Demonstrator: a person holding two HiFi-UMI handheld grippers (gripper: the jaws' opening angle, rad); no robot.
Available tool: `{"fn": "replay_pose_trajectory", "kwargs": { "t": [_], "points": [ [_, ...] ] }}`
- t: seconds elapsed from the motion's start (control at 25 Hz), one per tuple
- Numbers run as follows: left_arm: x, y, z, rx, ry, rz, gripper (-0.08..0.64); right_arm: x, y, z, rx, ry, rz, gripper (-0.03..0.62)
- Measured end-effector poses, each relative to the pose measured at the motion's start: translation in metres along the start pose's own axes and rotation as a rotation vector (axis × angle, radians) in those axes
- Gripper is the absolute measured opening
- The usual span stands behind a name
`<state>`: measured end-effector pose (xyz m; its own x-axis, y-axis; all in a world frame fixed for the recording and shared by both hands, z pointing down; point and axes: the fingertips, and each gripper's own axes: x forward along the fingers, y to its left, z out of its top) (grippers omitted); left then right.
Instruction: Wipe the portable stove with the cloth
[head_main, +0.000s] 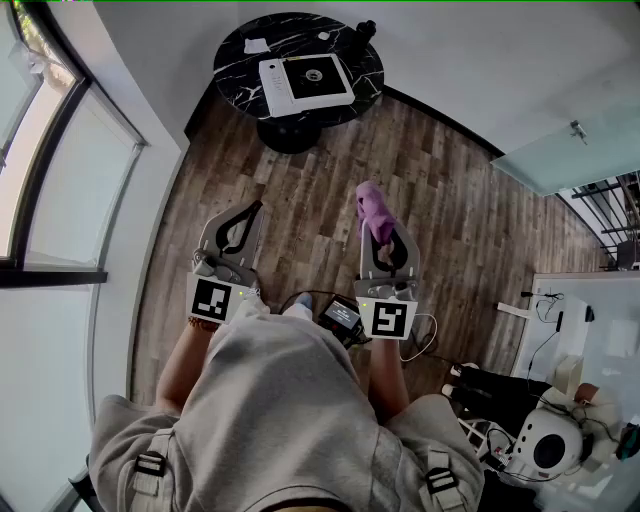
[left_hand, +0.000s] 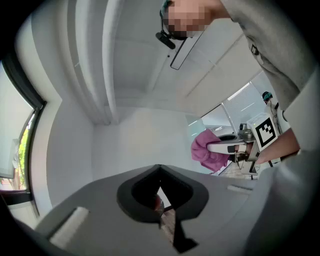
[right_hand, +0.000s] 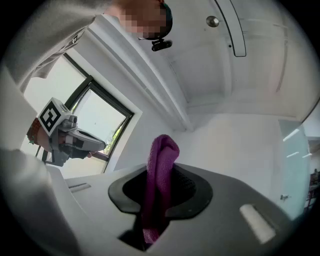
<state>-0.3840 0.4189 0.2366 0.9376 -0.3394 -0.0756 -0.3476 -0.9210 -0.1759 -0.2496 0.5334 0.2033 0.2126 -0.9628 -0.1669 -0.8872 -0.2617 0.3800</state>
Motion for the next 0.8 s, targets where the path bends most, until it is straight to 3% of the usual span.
{"fn": "replay_pose_trajectory", "kwargs": {
  "t": [0.48,0.68,0.8],
  "points": [
    [-0.012,0.051,-0.022,-0.054,0.011,-0.025,-0.006,0.03,0.036,-0.001,0.006,0.048,0.021,0.112],
    [-0.012,0.083,-0.038,-0.079,0.048,-0.033,-0.006,0.049,0.037,0.003,0.038,0.075,-0.02,0.112],
    [-0.005,0.093,-0.039,-0.072,0.026,-0.044,-0.006,0.051,0.037,0.002,0.021,0.088,-0.043,0.114]
  ]
}}
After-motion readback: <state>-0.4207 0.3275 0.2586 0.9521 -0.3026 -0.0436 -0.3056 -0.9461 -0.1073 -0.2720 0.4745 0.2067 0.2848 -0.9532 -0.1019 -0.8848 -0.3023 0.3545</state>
